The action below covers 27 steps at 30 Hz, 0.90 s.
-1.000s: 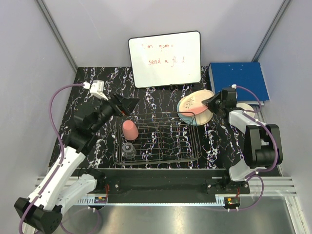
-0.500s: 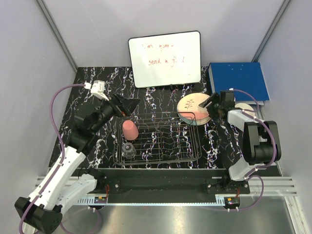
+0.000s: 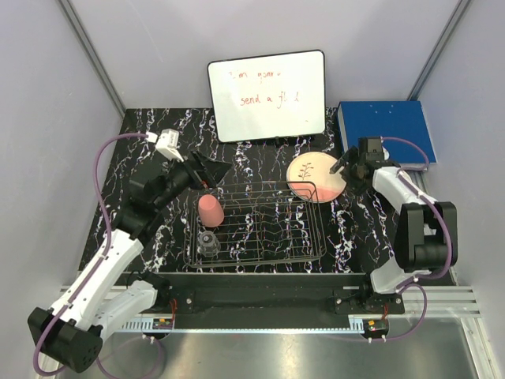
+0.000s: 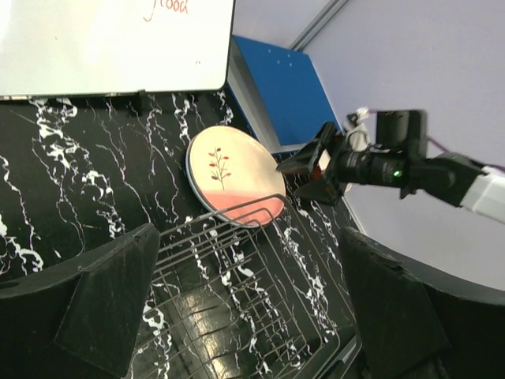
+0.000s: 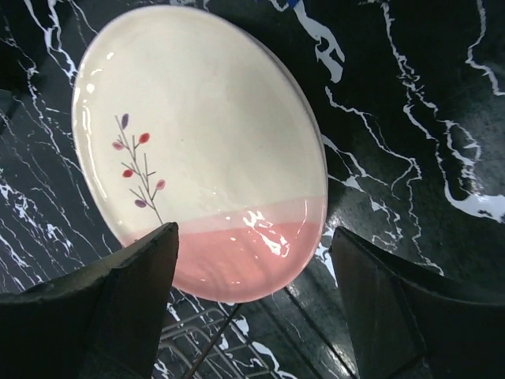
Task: Unload the mixed dishes from the dish rack
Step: Place the plate on the plate, then pick up the cup from the dish rack.
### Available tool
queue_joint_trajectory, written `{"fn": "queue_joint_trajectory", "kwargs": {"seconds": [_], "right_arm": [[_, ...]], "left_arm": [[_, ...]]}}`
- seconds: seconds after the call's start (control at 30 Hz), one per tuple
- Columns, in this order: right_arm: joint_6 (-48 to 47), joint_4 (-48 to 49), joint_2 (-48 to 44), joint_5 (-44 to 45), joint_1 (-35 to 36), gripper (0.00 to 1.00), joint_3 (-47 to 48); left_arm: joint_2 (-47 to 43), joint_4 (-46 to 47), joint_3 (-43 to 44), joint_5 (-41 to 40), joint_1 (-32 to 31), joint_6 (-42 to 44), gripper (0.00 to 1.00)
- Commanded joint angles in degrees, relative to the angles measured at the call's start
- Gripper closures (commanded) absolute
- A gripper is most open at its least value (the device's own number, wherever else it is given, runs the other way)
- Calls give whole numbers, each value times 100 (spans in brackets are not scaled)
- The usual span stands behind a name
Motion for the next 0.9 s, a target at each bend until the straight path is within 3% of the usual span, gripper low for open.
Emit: {"fn": "queue_joint_trajectory", "kwargs": {"seconds": [0.0,0.17,0.3,0.4,0.57,0.87], "right_arm": [[-356,-795,-484,499,20,14,493],[-410,-842,-984,571,37,14,232],[-172,380,-2737,228,178,15,-754],[-530,295,-3191,113,615,15,-598],[-980,-339,-3095,-107,1749,17,18],[-1367,2,-2252,464,4069,18,167]], "left_arm": [[122,31,316,298,-2,57,1],[139,-214,403,220,-2,179,1],[183,-908,693,-315,-11,574,1],[227,-1436,904,-886,-11,768,1],[254,-1946,975,-1406,-11,760,1],[-45,-2438,747,-1915,-11,698,1]]}}
